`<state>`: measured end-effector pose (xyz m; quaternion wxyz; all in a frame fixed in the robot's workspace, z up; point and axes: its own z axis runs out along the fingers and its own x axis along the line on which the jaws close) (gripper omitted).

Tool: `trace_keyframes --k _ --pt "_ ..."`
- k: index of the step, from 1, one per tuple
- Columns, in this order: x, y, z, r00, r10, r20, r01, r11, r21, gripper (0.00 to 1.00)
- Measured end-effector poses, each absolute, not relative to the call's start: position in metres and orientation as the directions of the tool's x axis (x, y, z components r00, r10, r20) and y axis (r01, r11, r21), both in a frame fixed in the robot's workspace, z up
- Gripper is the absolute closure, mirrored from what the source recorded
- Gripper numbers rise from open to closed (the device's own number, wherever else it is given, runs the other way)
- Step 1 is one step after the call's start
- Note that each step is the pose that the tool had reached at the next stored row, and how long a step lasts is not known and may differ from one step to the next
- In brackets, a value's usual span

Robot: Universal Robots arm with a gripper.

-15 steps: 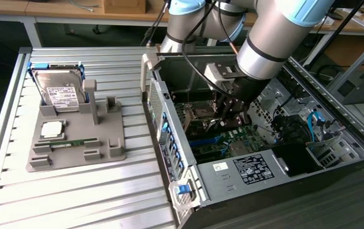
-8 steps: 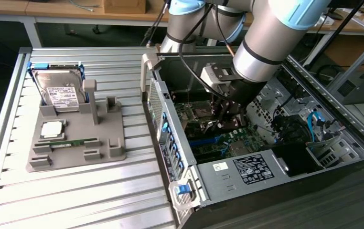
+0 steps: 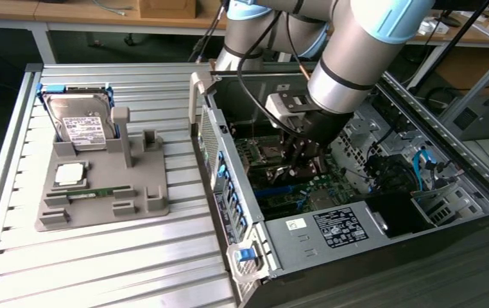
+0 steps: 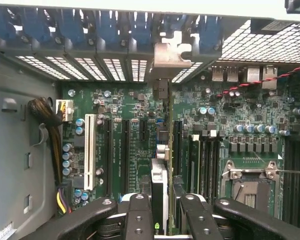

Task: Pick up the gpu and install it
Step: 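Insert the gpu into the slot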

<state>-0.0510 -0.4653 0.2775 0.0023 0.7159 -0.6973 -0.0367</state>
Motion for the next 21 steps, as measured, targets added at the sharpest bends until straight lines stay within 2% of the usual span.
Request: trace_keyframes --k 21 --pt "-0.0592 -0.4605 0.2725 0.012 -0.999 -0.04 -0.998 -0.014 0.055 0.73"
